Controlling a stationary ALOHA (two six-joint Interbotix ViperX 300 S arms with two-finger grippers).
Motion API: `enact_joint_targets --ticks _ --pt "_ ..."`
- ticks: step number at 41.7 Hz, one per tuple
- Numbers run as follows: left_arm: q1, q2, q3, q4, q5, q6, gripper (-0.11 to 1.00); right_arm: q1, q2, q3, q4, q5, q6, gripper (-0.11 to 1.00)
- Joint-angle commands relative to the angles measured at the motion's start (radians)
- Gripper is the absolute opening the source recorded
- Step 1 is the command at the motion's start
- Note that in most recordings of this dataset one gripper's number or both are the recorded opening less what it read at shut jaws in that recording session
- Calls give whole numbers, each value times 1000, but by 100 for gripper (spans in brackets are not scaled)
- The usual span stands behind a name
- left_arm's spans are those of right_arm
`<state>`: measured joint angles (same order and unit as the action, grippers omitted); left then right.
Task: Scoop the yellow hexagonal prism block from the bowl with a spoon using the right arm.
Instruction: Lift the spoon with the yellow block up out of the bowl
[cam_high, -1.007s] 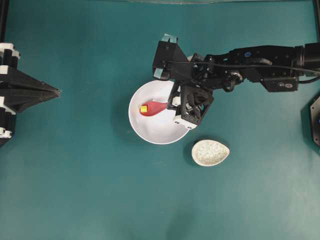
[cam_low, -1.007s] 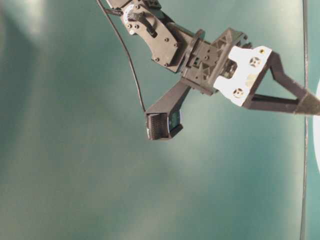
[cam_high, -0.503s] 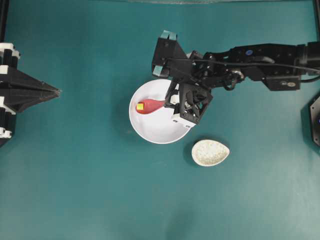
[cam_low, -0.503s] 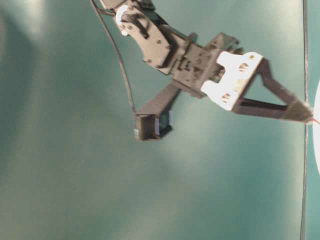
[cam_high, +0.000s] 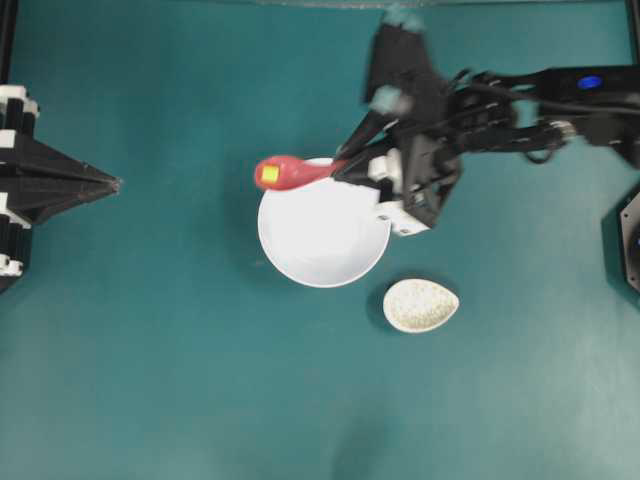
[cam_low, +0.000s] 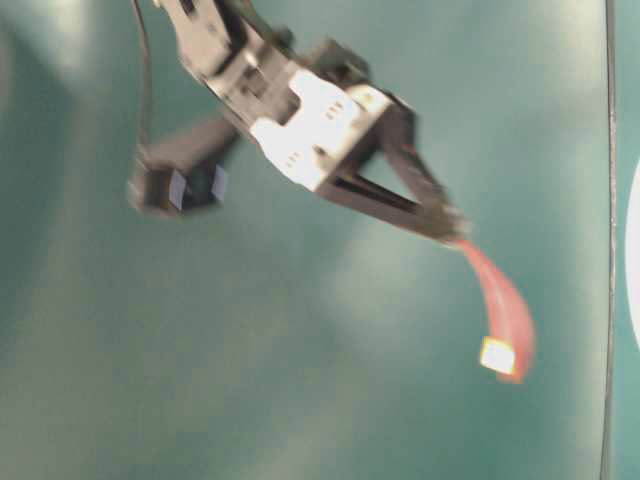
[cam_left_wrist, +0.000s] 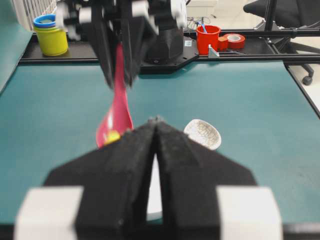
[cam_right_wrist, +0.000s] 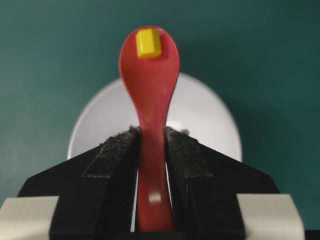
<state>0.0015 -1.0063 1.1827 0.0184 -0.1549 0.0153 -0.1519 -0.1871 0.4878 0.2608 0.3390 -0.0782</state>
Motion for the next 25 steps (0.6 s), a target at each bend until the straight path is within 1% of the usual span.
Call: enact_joint_targets --ticks 1,5,9,13,25 --pt "2 3 -26 3 -3 0 0 2 -97 32 -8 -69 -2 22" --pt "0 3 -26 3 -5 0 0 2 -170 95 -8 -147 0 22" --pt "0 3 -26 3 -5 0 0 2 -213 127 -8 -189 2 22" --pt "0 2 -26 3 -6 0 0 2 -232 141 -8 -193 3 22" --pt "0 2 -26 3 -8 0 0 3 -230 143 -8 -190 3 22"
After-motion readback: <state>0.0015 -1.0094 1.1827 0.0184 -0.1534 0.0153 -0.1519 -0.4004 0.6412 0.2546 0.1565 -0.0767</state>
